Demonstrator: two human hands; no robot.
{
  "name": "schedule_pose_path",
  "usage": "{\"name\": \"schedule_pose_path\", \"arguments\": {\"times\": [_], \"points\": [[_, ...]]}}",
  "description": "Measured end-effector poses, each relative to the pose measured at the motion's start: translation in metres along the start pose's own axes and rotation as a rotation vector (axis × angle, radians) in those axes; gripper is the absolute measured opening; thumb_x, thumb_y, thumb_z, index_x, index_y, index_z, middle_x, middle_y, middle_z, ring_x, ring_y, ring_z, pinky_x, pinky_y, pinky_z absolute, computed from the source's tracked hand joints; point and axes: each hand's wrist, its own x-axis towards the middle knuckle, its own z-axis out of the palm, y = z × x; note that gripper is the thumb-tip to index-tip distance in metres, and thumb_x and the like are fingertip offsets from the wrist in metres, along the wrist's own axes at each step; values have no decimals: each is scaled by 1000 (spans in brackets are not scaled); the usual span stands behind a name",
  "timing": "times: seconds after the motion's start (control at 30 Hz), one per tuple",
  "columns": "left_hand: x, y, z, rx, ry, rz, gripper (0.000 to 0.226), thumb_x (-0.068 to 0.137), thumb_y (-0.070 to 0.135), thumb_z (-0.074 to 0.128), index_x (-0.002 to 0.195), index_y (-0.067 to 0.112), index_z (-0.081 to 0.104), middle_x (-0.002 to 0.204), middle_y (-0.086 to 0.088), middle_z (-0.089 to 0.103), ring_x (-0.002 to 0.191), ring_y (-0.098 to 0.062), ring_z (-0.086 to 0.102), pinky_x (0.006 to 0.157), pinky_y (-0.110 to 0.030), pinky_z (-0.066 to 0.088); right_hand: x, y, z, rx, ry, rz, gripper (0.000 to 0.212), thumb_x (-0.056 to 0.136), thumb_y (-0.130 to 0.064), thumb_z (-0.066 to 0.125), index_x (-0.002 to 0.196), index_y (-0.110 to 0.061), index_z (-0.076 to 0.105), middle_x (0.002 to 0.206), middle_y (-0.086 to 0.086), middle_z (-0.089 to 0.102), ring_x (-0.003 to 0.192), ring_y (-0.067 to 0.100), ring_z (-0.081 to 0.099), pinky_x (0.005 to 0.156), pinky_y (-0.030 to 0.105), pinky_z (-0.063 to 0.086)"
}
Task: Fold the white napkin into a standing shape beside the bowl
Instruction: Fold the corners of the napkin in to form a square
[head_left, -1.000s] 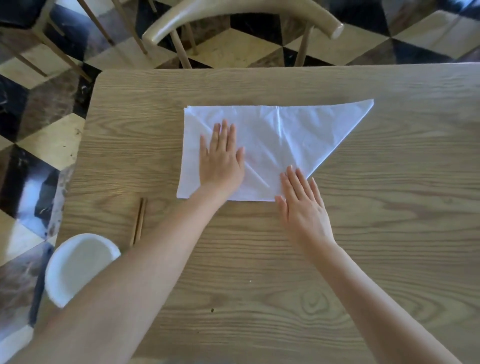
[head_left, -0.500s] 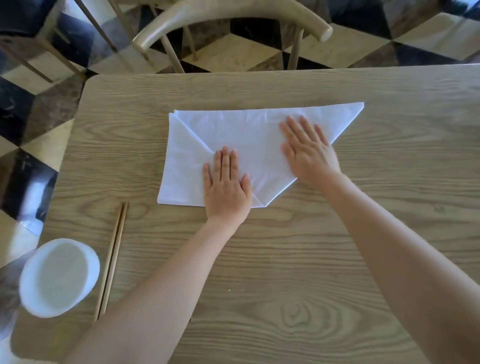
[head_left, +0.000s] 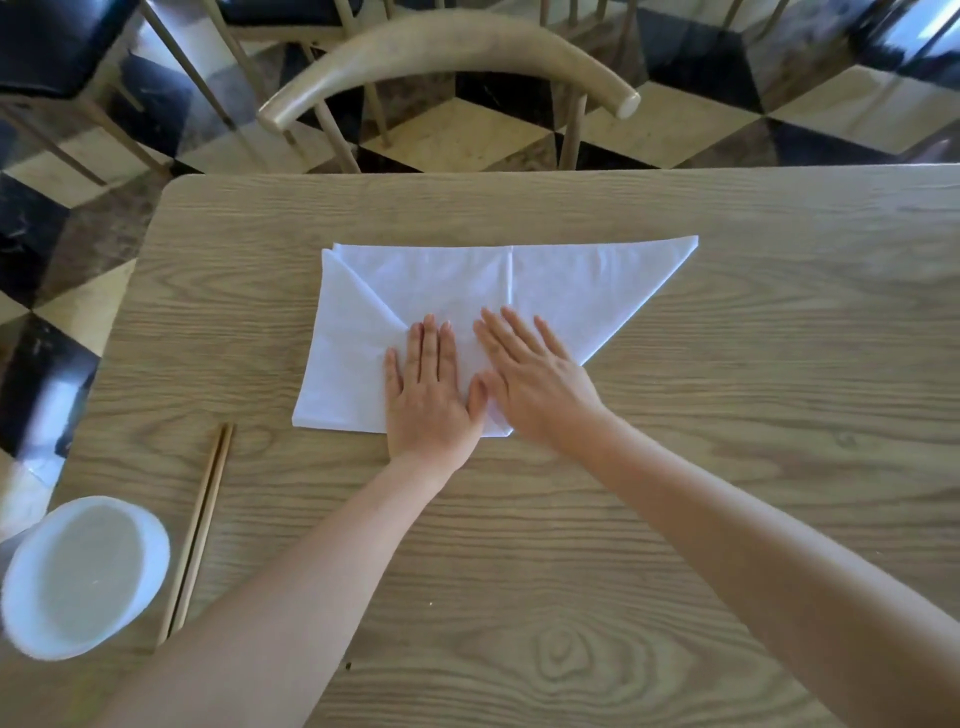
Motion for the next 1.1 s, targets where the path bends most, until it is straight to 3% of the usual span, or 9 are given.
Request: {"name": "schedule_pose_path", "arguments": {"times": [0.17, 0.47, 0.57, 0.7, 0.8, 0.87, 0.93, 1.0, 1.1], "points": [[1, 1, 0, -49, 29, -12, 68, 93, 45, 28, 147, 9, 9, 157, -8, 9, 145, -18, 4, 118, -44, 1, -4, 31, 4, -55, -24, 6, 57, 97, -43, 18, 149, -21, 10, 158, -3, 9, 146, 15, 4, 118, 35, -2], [2, 2, -3, -19, -41, -26, 66, 95, 46, 21, 147, 12, -2, 158, -6, -3, 144, -17, -5, 118, -43, -3, 17, 159, -41, -70, -88, 388, 59, 96, -47, 13, 149, -24, 0, 158, -9, -6, 144, 8, -9, 119, 36, -6], [-3, 10, -8, -16, -70, 0, 66, 95, 47, 16, 146, 13, -7, 157, -6, -9, 144, -18, -9, 117, -41, -7, 17, 161, -42, -43, -89, 391, 59, 97, -47, 13, 149, -23, -2, 158, -10, -8, 143, 6, -12, 118, 35, -8], [-39, 44, -6, -124, -108, 269, 68, 94, 50, 20, 146, 10, 3, 156, -7, -2, 144, -24, -3, 116, -38, -9, 17, 162, -40, 4, -80, 370, 59, 98, -45, 15, 149, -21, -2, 158, -7, -9, 143, 7, -14, 118, 35, -10], [-47, 49, -5, -41, -121, 297, 72, 90, 54, 11, 146, 10, -2, 156, -7, -7, 142, -24, -13, 114, -40, -15, 14, 170, -48, 100, -70, 307, 53, 99, -31, 22, 149, -19, 7, 159, -3, -3, 144, 10, -9, 119, 37, -6], [-45, 48, -8, -20, -145, 299, 72, 89, 54, 10, 145, 13, -8, 156, -6, -11, 141, -22, -18, 114, -38, -17, 8, 173, -52, 107, 12, 247, 51, 97, -17, 30, 147, -16, 21, 158, 1, 11, 145, 14, 4, 119, 37, 3], [-43, 49, -11, -39, -148, 303, 69, 94, 51, 18, 146, 11, -2, 157, -9, -4, 143, -23, -10, 117, -38, -9, 2, 172, -52, 44, 148, 212, 47, 94, -7, 40, 140, -11, 37, 152, 7, 31, 142, 22, 23, 117, 39, 16], [-41, 56, -17, -51, -115, 301, 61, 97, 41, 32, 145, 5, 20, 154, -17, 18, 143, -29, 13, 118, -40, 10, 1, 170, -53, -35, 253, 212, 39, 89, -1, 46, 126, -6, 52, 140, 14, 49, 131, 31, 40, 109, 42, 29], [-25, 72, -26, -48, 12, 294, 40, 88, 24, 53, 120, 1, 54, 127, -19, 57, 116, -33, 51, 97, -41, 43, 10, 169, -58, -108, 274, 257, 23, 84, -1, 51, 104, -3, 61, 111, 16, 64, 110, 36, 51, 93, 42, 37]]}}
